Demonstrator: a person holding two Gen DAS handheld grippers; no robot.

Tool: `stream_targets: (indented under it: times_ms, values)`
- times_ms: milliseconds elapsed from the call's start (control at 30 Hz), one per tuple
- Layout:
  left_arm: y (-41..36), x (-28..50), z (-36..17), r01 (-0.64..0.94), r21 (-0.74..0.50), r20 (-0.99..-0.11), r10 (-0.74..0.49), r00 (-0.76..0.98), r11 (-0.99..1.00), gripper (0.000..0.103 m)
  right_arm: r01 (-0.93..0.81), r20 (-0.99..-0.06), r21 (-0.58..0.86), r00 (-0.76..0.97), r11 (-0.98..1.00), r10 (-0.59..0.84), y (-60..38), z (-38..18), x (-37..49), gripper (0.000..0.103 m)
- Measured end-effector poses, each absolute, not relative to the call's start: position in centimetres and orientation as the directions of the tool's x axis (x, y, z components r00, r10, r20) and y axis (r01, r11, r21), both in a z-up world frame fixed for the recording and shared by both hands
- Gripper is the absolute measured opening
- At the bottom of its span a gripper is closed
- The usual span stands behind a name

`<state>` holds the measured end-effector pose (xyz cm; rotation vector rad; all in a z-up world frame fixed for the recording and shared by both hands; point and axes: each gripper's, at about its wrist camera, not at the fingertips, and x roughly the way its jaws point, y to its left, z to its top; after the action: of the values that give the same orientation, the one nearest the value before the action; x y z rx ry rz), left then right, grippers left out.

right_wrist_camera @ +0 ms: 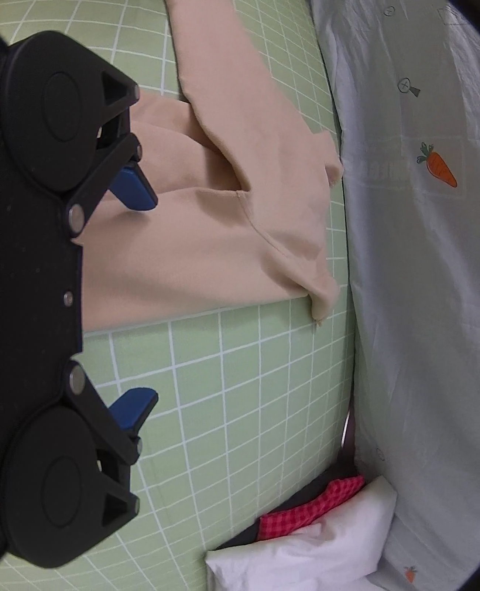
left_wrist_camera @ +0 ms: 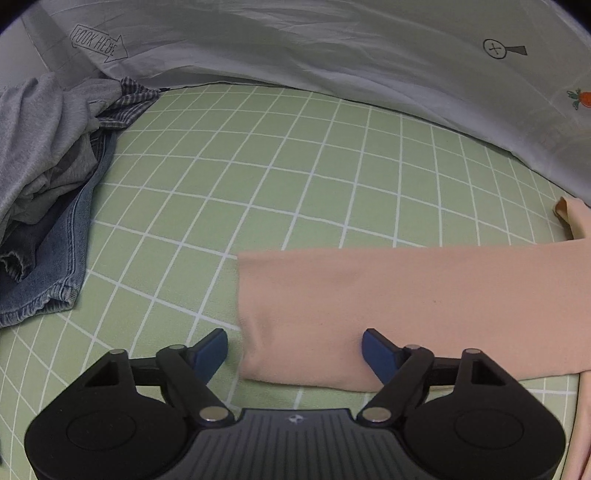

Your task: Fold clothes

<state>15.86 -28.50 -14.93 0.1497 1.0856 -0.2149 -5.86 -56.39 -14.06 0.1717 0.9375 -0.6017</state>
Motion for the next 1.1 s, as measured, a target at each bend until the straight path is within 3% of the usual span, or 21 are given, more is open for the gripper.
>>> stream_targets:
  times_ms: [33,67,100,133,400,667,733,767,800,867,1100]
  values:
    - [-28.6,15.7,-14.8,0.253,0.008,-0.885,-0.111,0.453,0.967,0.058,0.539,-0.792,-0.144,0.44,0.83,-0.423,-56.1,-14.0,-5.8,0.103]
    - [-28.8,15.6,-14.8,0.261,0.001,-0.881,-0.122,0.457,0.965,0.043,0.53,-0.792,-0.153,0.439,0.834,-0.425,-55.9,-13.9,-5.8,0.103]
    - [-28.9,15.4,-14.7,0.268,-0.005,-0.877,-0.133,0.461,0.963,0.017,0.521,-0.792,-0.162,0.438,0.838,-0.426,-55.8,-13.9,-5.7,0.103]
    - [-29.2,15.3,-14.5,0.272,-0.003,-0.874,-0.135,0.466,0.962,0.009,0.524,-0.793,-0.153,0.44,0.838,-0.42,-55.7,-13.8,-5.9,0.103]
    - [-32.8,12.0,-9.3,0.392,-0.068,-0.801,-0.285,0.527,0.917,0.008,0.562,-0.782,-0.091,0.471,0.822,-0.409,-55.7,-12.7,-9.7,0.103]
    - [-41.3,2.6,-6.6,0.642,-0.163,-0.783,-0.493,0.378,0.749,0.008,0.633,-0.752,-0.05,0.485,0.772,-0.447,-57.5,-11.5,-16.5,0.103]
    - [-42.9,-0.4,-7.3,0.704,-0.195,-0.8,-0.526,0.288,0.683,0.013,0.654,-0.756,-0.04,0.474,0.755,-0.451,-58.2,-11.6,-17.9,0.103]
    - [-43.3,-1.4,-7.6,0.71,-0.212,-0.808,-0.53,0.259,0.671,0.024,0.662,-0.761,-0.031,0.47,0.749,-0.447,-58.5,-11.7,-18.4,0.103]
    - [-43.5,-2.2,-7.9,0.704,-0.226,-0.817,-0.525,0.24,0.674,0.05,0.665,-0.763,-0.014,0.476,0.747,-0.437,-58.9,-11.8,-18.8,0.103]
    - [-43.1,-3.0,-8.4,0.681,-0.227,-0.825,-0.509,0.246,0.696,0.085,0.653,-0.759,0.028,0.506,0.757,-0.409,-59.3,-11.8,-19.3,0.103]
    - [-39.8,-1.5,-9.7,0.505,-0.057,-0.879,-0.283,0.383,0.861,0.091,0.528,-0.758,0.06,0.577,0.847,-0.305,-58.6,-12.5,-16.4,0.103]
